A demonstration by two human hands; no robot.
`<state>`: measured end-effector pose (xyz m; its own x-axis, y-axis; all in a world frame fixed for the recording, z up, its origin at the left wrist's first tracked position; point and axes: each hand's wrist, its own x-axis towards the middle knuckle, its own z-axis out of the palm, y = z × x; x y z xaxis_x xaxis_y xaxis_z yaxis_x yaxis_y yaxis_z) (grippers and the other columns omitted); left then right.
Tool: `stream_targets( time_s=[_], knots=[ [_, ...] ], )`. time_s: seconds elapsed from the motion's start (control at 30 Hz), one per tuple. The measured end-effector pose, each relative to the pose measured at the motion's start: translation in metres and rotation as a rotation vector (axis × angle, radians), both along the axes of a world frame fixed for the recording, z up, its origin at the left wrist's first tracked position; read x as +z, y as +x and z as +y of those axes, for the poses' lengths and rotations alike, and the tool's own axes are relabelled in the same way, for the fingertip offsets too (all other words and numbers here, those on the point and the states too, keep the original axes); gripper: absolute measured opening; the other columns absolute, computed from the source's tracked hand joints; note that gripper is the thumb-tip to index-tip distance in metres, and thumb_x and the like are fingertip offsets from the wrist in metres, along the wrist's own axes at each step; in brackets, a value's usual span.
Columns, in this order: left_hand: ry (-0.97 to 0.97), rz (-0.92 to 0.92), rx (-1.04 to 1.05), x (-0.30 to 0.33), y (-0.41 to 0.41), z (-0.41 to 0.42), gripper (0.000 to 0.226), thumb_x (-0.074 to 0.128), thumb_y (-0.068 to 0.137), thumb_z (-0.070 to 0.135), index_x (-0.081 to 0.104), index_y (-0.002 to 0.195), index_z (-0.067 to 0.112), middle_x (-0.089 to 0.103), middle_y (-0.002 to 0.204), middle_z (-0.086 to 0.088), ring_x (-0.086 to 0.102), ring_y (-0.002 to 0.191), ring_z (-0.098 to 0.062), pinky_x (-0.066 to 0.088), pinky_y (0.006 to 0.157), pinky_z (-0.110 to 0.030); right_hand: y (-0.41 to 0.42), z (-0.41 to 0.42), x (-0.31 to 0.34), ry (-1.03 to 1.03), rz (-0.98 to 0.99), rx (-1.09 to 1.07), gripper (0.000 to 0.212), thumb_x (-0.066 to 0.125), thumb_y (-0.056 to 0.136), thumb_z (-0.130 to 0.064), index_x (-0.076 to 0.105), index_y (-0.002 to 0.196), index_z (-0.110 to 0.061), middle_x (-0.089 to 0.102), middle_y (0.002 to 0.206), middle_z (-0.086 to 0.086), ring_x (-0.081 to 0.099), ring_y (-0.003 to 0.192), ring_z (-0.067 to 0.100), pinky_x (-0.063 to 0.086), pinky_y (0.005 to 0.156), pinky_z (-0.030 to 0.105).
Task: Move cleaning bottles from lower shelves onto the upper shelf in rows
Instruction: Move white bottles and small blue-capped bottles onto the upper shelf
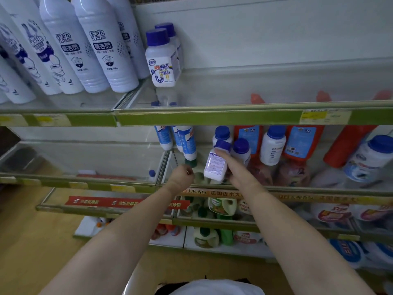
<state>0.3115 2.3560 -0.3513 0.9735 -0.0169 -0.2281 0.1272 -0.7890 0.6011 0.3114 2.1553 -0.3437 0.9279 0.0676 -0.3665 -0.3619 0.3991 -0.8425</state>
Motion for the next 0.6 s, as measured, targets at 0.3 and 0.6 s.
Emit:
stream_targets(
  time_s=[0.3, 0.6],
  knots=[
    [-0.001, -0.119, -0.178, 0.006, -0.003, -0.006, 0.011, 0.060, 0.092, 0.015, 0.068, 0.097, 0.008, 0.069, 0.089, -0.009, 0.065, 0.084, -0.025, 0.055, 0.079, -0.038, -0.032, 0.008, -0.017, 0.249, 0.171, 0.012, 0.031, 0.081, 0.082, -0.037, 0.070, 0.105, -0.019, 0.075, 0.093, 0.004, 0.073, 0.086, 0.021, 0.057, 0.089, 0.042],
    [0.021, -0.011, -0.156, -0.007, -0.010, -0.010, 0.007, 0.060, 0.095, 0.015, 0.064, 0.089, 0.014, 0.066, 0.084, -0.004, 0.063, 0.083, -0.021, 0.049, 0.073, -0.031, -0.059, -0.002, -0.037, 0.445, 0.290, 0.143, 0.033, 0.067, 0.095, -0.030, 0.071, 0.117, -0.005, 0.072, 0.113, 0.014, 0.070, 0.103, 0.031, 0.050, 0.097, 0.045]
  ],
)
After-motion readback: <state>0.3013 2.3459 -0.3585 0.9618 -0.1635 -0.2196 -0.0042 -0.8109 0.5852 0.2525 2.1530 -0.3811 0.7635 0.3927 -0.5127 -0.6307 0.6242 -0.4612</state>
